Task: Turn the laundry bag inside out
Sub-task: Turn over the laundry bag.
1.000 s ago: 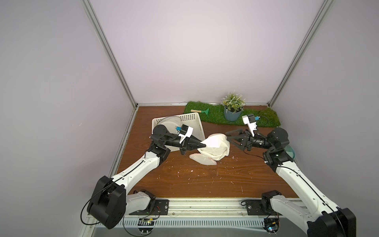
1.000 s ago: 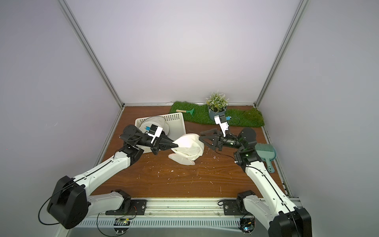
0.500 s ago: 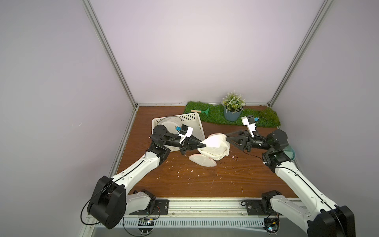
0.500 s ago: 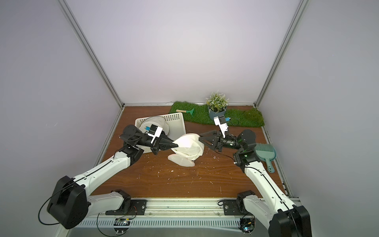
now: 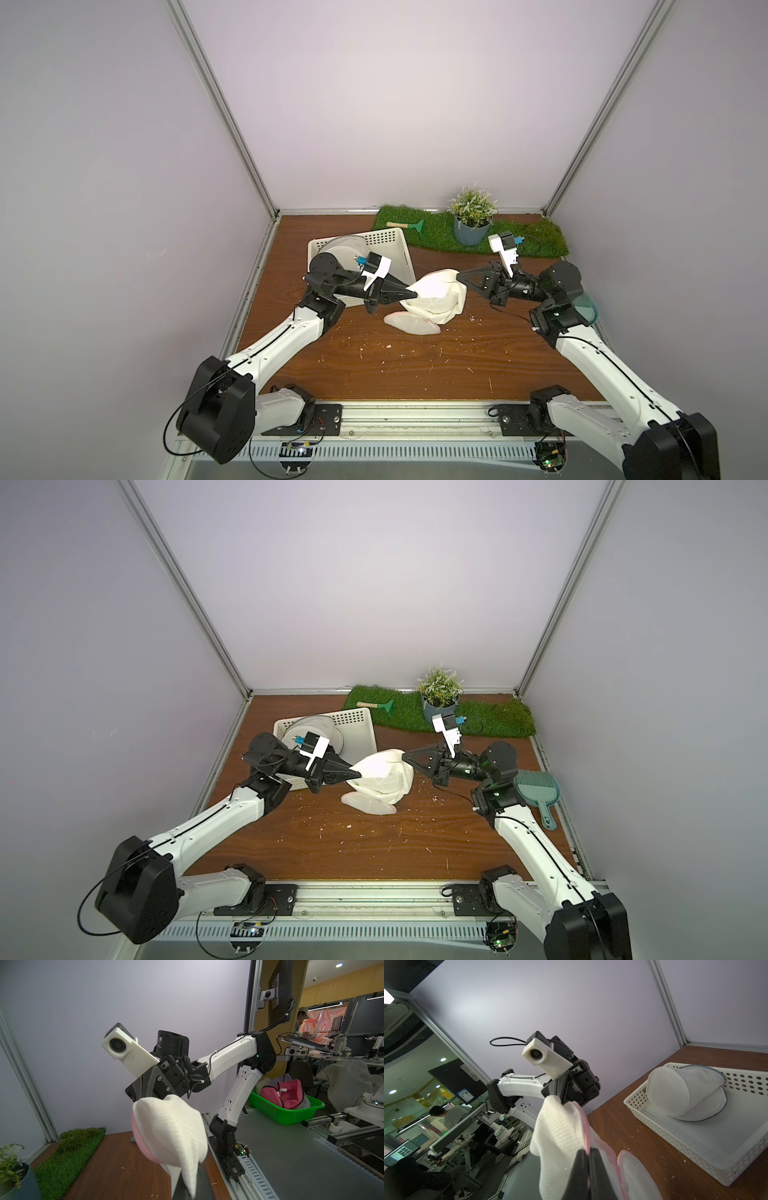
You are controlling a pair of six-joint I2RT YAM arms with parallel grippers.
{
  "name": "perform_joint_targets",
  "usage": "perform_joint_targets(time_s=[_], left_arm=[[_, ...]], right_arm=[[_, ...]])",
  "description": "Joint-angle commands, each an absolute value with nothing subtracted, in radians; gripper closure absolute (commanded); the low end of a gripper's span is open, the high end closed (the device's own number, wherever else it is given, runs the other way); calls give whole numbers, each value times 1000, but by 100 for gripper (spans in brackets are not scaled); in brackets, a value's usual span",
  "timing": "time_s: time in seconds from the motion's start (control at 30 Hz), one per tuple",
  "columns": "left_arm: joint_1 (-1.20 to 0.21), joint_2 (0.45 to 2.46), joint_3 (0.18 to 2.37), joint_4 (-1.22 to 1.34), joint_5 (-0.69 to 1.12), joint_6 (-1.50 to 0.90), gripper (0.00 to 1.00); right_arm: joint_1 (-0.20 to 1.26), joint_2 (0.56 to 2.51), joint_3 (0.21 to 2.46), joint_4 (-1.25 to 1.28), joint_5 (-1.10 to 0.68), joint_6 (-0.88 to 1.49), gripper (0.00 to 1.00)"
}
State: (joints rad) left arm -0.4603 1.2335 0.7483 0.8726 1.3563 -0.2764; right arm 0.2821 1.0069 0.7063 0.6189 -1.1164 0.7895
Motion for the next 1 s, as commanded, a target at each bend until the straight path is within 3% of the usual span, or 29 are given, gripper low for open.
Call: perform_joint_targets(time_s=[0.0,0.17,0.4,0.6,0.83,0.97], left_arm=[[-452,1222,732,905,1365,-271,100],[-449,1214,718,847,1354,-220,100],[-449,1199,842,250,1298,212,100],[-454,1201,912,15,1327,359,100],[-491,1218,960,12,1416,347,100],[-505,1211,935,263,1406,166,100]], right_arm=[[274,976,793,440,-1011,618,100],[236,964,808,469,-1023,647,100],[213,943,855,367,-964,578,100],[213,1010,919,293,-806,515,100],[238,1155,964,315,-802,493,100],[276,1191,910,209,-783,355,100]])
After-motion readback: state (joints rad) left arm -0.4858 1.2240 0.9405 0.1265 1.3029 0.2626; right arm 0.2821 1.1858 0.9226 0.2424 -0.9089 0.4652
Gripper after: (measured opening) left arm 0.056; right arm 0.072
